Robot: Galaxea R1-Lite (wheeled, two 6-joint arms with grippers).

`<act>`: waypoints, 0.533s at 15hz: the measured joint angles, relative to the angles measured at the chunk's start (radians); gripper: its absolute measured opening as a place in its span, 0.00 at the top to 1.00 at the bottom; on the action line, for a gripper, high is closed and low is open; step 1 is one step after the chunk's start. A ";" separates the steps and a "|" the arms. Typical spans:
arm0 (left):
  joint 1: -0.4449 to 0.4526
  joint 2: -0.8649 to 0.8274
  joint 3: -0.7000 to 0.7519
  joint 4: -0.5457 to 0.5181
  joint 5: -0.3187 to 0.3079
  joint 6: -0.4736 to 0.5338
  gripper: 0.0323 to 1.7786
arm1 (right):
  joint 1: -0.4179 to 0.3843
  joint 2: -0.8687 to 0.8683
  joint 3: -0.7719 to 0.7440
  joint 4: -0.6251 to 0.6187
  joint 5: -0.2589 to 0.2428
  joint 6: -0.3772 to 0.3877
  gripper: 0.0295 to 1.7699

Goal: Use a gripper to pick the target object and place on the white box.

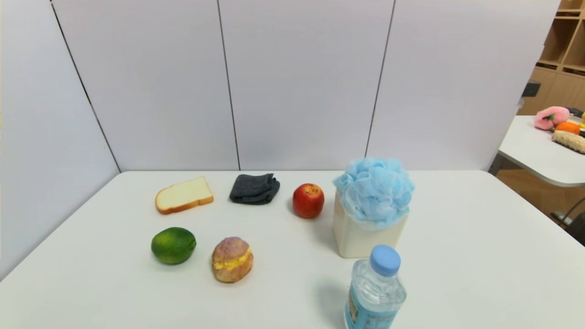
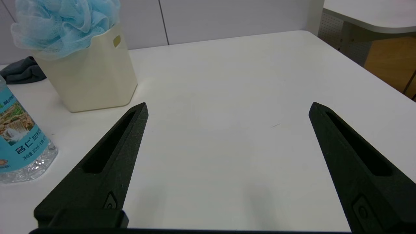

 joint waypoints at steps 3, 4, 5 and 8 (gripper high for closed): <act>0.000 0.000 0.000 0.000 0.000 0.000 0.05 | 0.000 0.000 0.000 0.000 0.000 0.000 0.03; 0.000 0.000 0.000 0.000 0.000 0.000 0.05 | 0.000 0.000 0.000 0.000 0.000 -0.001 0.03; 0.000 0.000 0.000 0.000 0.000 0.000 0.05 | 0.000 0.000 0.000 0.000 0.000 0.000 0.03; 0.000 0.000 0.000 0.000 0.000 0.000 0.05 | 0.000 0.000 0.000 0.000 0.000 0.002 0.03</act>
